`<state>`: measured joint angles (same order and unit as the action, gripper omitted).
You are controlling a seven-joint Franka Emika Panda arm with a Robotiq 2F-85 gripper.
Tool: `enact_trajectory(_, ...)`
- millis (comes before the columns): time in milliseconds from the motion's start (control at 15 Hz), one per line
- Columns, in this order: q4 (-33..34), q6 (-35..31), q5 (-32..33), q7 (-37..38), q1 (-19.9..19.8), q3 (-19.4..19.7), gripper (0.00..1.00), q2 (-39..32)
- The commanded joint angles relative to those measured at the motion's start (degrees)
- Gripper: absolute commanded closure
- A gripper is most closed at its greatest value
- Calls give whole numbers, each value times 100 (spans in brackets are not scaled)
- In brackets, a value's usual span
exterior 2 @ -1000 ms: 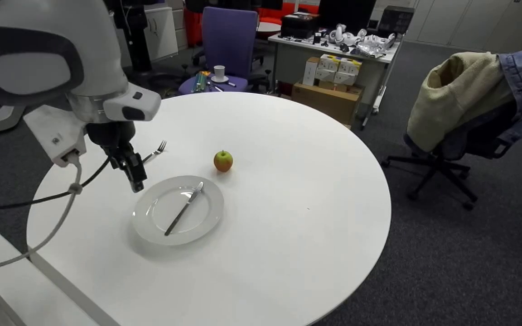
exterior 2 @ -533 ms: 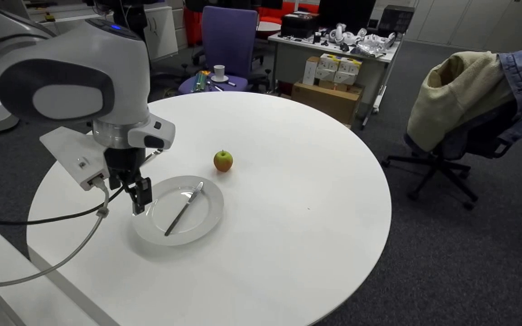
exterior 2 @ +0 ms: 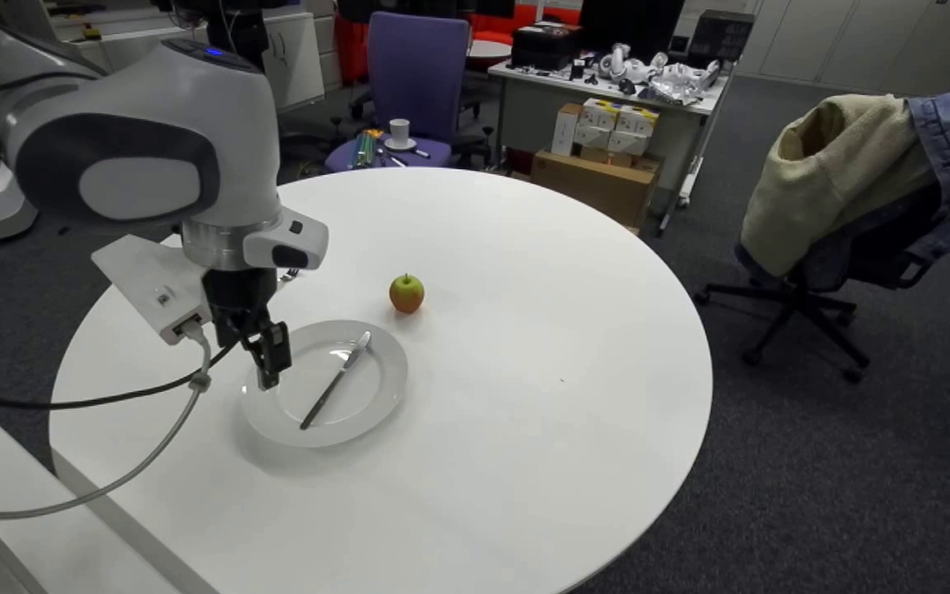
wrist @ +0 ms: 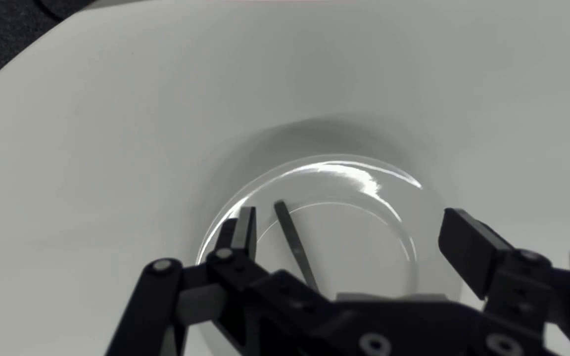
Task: Remove the fork from the plate
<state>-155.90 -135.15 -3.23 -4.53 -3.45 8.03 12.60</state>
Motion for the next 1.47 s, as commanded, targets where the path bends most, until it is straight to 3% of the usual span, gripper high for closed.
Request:
enact_trajectory(0, 524, -508, 606, 656, -229, -187, 0, -797)
enact_trajectory(200, 908, -653, 854, 927, -209, -171, 0, -1346)
enact_trajectory(667, 1448, -1387, 499, 523, -119, -267, 0, -2355)
enact_trajectory(1133, 1601, -1662, -332, 36, -255, -622, 0, -2807)
enact_trajectory(1400, 1619, -1640, -374, -163, -244, -630, 0, -2981)
